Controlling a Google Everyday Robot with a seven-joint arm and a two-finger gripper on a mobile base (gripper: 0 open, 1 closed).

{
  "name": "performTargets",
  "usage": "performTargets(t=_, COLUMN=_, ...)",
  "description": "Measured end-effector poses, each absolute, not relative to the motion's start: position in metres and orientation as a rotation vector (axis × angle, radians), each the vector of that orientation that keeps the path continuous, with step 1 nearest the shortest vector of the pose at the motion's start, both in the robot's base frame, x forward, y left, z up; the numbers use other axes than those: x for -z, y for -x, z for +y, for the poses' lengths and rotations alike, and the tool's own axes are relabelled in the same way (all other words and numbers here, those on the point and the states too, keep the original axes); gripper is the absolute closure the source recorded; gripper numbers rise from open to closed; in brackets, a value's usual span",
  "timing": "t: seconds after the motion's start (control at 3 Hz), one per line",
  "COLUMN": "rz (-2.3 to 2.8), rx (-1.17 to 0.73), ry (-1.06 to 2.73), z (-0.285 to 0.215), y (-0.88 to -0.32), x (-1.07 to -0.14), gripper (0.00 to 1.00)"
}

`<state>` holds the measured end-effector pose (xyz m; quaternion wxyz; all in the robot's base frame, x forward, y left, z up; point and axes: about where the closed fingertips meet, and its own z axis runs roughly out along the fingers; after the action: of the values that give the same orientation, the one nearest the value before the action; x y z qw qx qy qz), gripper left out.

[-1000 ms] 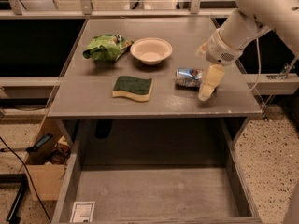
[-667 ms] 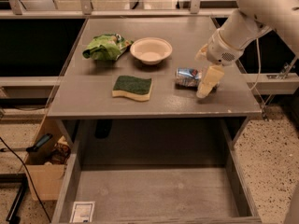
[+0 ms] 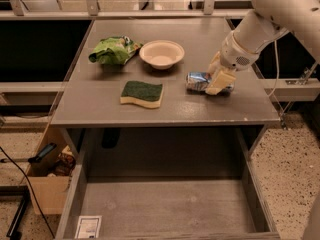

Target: Place redbull can into top drawer

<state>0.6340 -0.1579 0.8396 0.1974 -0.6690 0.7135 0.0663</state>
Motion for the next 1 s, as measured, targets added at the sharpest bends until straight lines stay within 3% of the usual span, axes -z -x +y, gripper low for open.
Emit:
performTargets(t=0.33, rz=1.997, rx=-0.186, ry=1.873, z=-0.1579, y=-0.6340, x=-0.8395, gripper=0.95)
performTargets(t=1.0, rz=2.003, rx=-0.180, ry=1.863, z=-0.1615, y=-0.6309, x=-0.8409, gripper=1.00)
